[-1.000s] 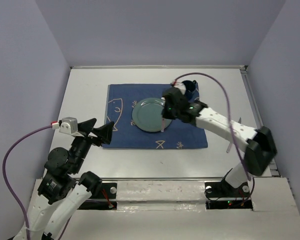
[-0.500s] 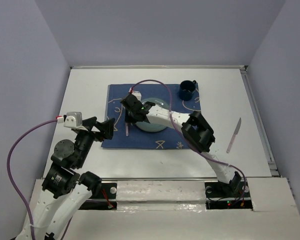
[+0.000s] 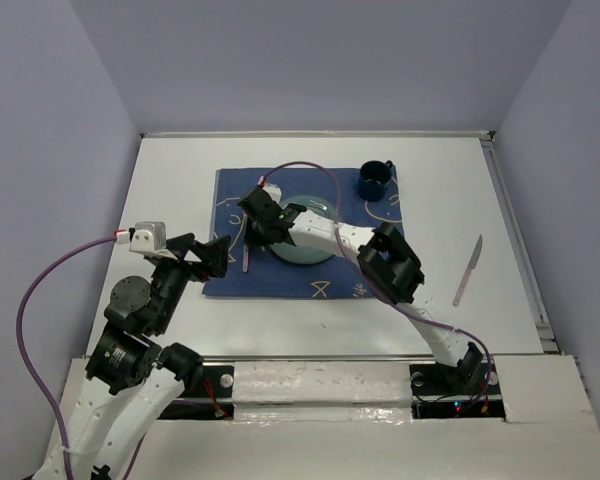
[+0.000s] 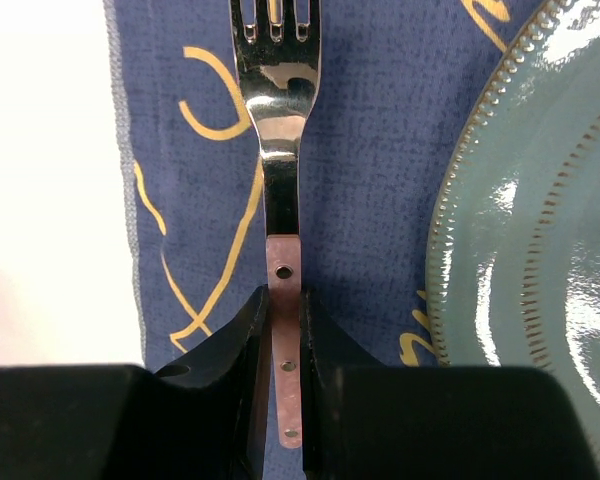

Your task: Set the dinner table for one person

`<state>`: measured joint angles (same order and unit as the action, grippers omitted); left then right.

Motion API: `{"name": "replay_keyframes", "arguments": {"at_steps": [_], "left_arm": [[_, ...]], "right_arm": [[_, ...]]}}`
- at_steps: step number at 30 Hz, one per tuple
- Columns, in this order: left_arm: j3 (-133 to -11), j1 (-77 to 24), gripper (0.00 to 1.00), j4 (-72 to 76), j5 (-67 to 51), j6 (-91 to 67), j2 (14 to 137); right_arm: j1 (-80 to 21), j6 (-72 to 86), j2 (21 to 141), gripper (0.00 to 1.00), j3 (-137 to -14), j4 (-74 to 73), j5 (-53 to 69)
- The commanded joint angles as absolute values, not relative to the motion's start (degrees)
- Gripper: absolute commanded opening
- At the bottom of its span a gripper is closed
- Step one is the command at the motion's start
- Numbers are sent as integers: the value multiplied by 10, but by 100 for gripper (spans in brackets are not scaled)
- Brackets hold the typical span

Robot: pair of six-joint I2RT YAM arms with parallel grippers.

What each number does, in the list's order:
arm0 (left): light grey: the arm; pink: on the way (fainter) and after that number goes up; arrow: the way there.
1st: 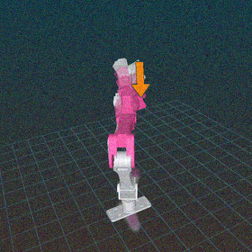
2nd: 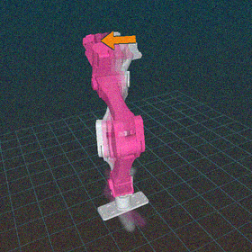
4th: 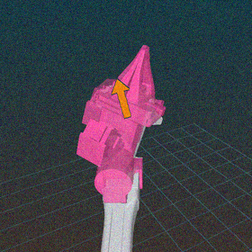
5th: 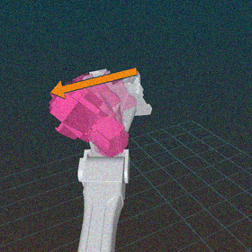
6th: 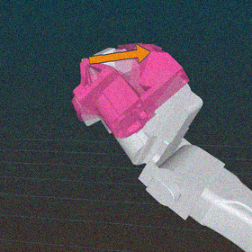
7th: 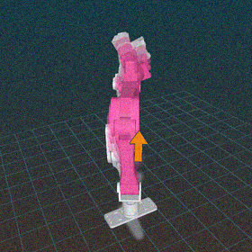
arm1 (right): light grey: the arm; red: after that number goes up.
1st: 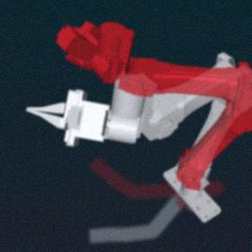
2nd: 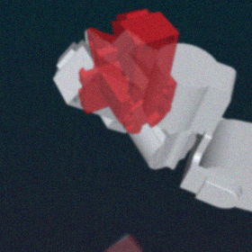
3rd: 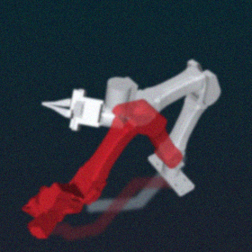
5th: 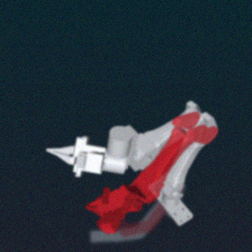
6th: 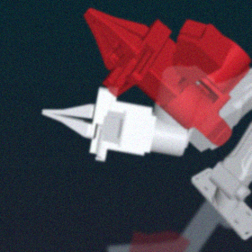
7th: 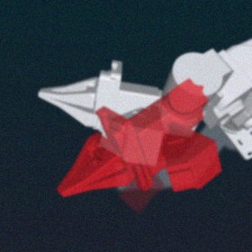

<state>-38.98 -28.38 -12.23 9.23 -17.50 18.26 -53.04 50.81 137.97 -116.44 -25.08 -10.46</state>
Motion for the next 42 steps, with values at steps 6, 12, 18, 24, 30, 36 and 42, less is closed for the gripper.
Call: {"name": "replay_keyframes", "arguments": {"at_steps": [6,12,18,24,30,36,42], "left_arm": [[-393,-281,99,-98,86,-176,186],[-393,-281,99,-97,84,-176,185],[-392,-281,99,-96,83,-176,184],[-391,-287,99,-94,79,-174,163],[-391,-318,99,-96,85,-170,134],[-393,-345,99,-97,86,-166,120],[-393,-361,99,-100,96,-164,105]], "right_arm": [[-539,518,1390,29,-1179,-231,-107],[-539,498,1366,54,-1182,-230,-107],[-539,460,1279,55,-1132,-218,-135],[-450,439,982,47,-825,-162,-229],[-201,483,693,42,-466,-177,-246],[122,384,497,69,-318,-226,-124],[194,377,627,73,-352,-256,-87]]}}
